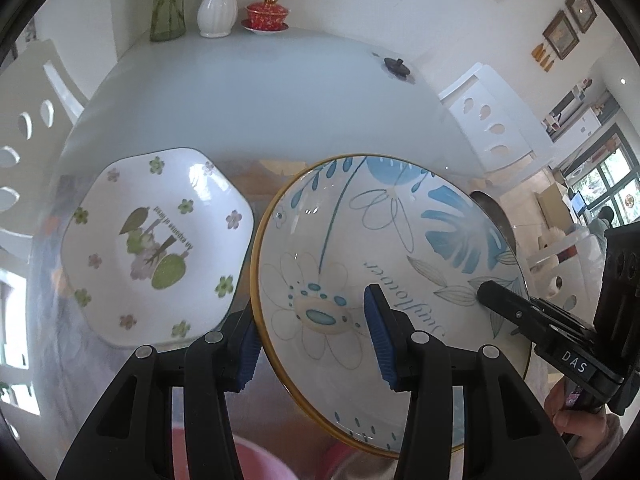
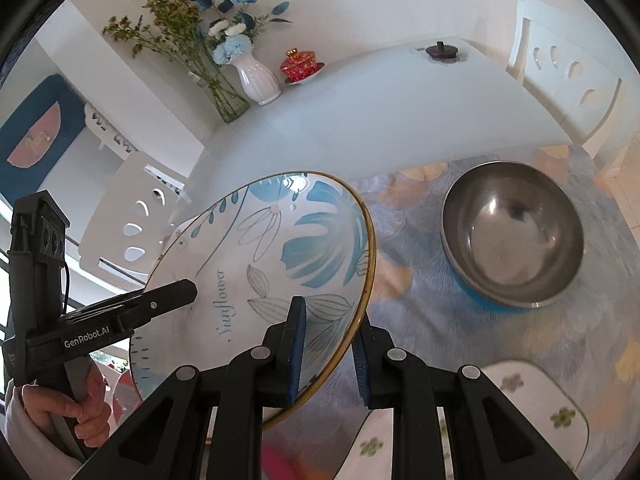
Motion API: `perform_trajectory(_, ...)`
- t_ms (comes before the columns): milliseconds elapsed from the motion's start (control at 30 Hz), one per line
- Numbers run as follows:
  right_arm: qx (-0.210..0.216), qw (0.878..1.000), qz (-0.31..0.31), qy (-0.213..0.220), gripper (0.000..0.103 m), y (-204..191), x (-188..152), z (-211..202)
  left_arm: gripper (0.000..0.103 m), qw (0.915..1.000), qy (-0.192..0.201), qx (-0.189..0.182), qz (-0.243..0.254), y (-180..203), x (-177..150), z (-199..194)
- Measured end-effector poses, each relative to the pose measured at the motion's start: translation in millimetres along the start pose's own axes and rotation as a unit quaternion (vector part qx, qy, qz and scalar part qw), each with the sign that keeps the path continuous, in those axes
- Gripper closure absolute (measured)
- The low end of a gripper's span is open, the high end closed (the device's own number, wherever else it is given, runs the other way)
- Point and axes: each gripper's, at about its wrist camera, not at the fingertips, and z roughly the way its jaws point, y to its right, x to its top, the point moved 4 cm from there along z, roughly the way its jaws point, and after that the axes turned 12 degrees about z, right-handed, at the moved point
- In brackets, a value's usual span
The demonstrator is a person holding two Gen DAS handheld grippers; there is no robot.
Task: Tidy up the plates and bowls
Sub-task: 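Lift the Sunflower plate off the table with both tools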
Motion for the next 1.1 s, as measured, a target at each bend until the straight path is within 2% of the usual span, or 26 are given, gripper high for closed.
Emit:
perform_trajectory(367, -0.001, 1.0, -0.01, 0.013, 0.082, -26.8, -40.0, -37.2, 0.059, 0.9998, 0.016, -0.008, 0.004, 6.0, -26.3, -38.3)
perform_trajectory(667, -0.005, 1.0, -0.007, 0.024, 0.082, -39.0, -84.1, -72.1, 0.059, 0.999, 0.031, -0.029, 0.017, 15.1, -54.0, -71.1)
perform_trajectory(933, 0.009, 1.0, -0.003, 0.026, 0.082, -43.2, -131.6, -107.6, 0.059, 0.9984, 0.035, -0.023, 0.038, 36.6, -96.7, -107.6)
perform_trajectory(1100, 0.022, 1.0, -0.017, 0.008, 0.082, -39.3, -160.5, -121.8, 0.059, 0.999, 0.032, -0.032, 0.007, 45.7, -130.9, -120.5)
